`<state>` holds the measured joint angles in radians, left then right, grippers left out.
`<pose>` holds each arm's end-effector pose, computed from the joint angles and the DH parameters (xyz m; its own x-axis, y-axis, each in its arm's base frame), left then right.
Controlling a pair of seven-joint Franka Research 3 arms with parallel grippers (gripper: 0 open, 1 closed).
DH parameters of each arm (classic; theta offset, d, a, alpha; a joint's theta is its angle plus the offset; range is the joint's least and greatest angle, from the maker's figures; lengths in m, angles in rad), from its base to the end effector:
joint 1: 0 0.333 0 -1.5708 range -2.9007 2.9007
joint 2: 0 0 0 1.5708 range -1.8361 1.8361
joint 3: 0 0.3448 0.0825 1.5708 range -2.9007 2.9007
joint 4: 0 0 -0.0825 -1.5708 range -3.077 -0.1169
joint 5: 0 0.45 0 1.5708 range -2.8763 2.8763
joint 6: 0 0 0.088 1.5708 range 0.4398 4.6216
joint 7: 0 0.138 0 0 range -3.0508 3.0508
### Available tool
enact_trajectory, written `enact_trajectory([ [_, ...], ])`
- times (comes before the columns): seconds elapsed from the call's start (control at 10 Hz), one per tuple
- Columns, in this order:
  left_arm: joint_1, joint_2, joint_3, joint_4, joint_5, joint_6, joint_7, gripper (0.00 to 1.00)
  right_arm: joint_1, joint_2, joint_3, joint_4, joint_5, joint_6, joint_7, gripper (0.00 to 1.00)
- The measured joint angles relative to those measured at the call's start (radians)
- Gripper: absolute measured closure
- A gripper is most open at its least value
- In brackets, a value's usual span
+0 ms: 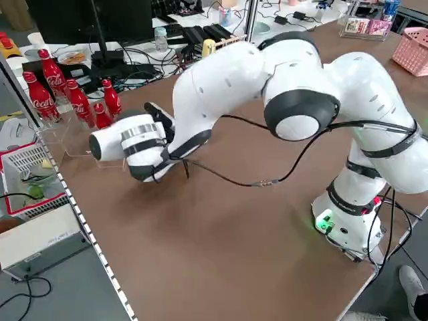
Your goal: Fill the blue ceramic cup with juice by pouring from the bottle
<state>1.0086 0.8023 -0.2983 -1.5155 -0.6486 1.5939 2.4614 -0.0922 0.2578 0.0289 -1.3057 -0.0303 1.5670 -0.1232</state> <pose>0.5675 0.4093 0.1639 0.0018 -0.4763 0.8793 -0.9873 -0.1404 -0.0740 0.7037 -0.0514 0.5936 0.9983 0.0587 0.0008 0.0587 -0.9980 0.0232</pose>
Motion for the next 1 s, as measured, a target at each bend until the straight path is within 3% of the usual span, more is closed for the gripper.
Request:
enact_trajectory([
  [0.4, -0.047, -0.187, -0.053, 0.016, 0.044, 0.0, -0.219, 0.0, 0.002, 0.0, 0.0, 0.0, 0.0, 0.008, 0.0, 0.0],
  [1.0, -0.298, -0.431, -0.054, 0.014, 0.218, 0.071, -0.711, 0.0, 0.008, 0.0, 0.0, -0.002, 0.001, 0.009, 0.001, 0.0],
])
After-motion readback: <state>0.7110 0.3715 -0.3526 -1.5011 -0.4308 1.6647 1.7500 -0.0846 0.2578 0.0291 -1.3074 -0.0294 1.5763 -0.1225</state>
